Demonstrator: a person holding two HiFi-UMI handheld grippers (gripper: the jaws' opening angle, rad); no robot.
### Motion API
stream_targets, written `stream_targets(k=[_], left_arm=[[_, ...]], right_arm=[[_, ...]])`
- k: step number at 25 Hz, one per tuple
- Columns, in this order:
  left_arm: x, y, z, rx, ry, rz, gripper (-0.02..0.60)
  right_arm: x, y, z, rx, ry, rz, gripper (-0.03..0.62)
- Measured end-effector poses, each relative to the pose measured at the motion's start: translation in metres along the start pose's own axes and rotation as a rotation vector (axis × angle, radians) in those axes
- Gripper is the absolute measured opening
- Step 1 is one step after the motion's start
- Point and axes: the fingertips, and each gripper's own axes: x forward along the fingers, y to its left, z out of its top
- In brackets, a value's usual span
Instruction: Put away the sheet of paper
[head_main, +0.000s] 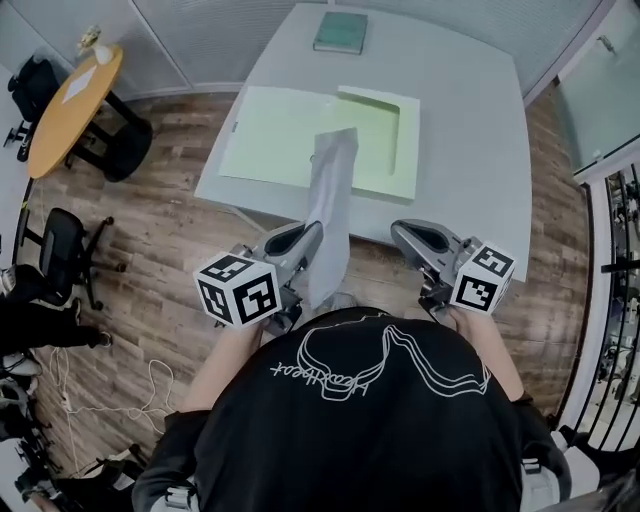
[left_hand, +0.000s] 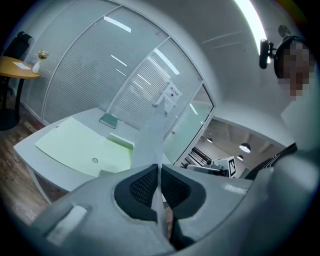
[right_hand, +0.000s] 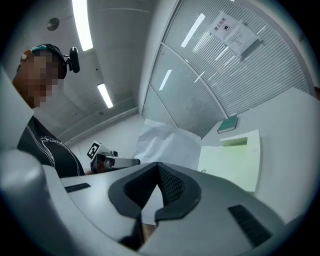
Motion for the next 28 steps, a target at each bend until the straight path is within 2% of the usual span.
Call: stream_targets(k=[6, 12, 18, 23, 28], left_arm=[[0.003, 0.033, 0.038, -0.029, 0.018, -0.052, 0.012], [0.004, 0.055, 0.062, -0.087, -0.013, -0.072, 0.012], [0.003, 0.076, 0.083, -0.113, -0.032, -0.044, 0.012], [0.005, 0.1, 0.098, -0.085, -0.014, 0.024, 0.012], [0.013, 0.126, 0.11, -0.112, -0.019, 0.065, 0.012]], right_arm=[[0.029, -0.017, 0.03, -0.006, -0.009, -0.037, 0.008], [0.028, -0.031, 0.024, 0.013, 0.013, -0.054, 0.008], [0.032, -0.052, 0.026, 0.032, 0.017, -0.053, 0.008], [0.044, -0.075, 0.04, 0.047, 0.004, -0.031, 0.008], [0.054, -0.094, 0.048, 0.064, 0.005, -0.024, 0.008]])
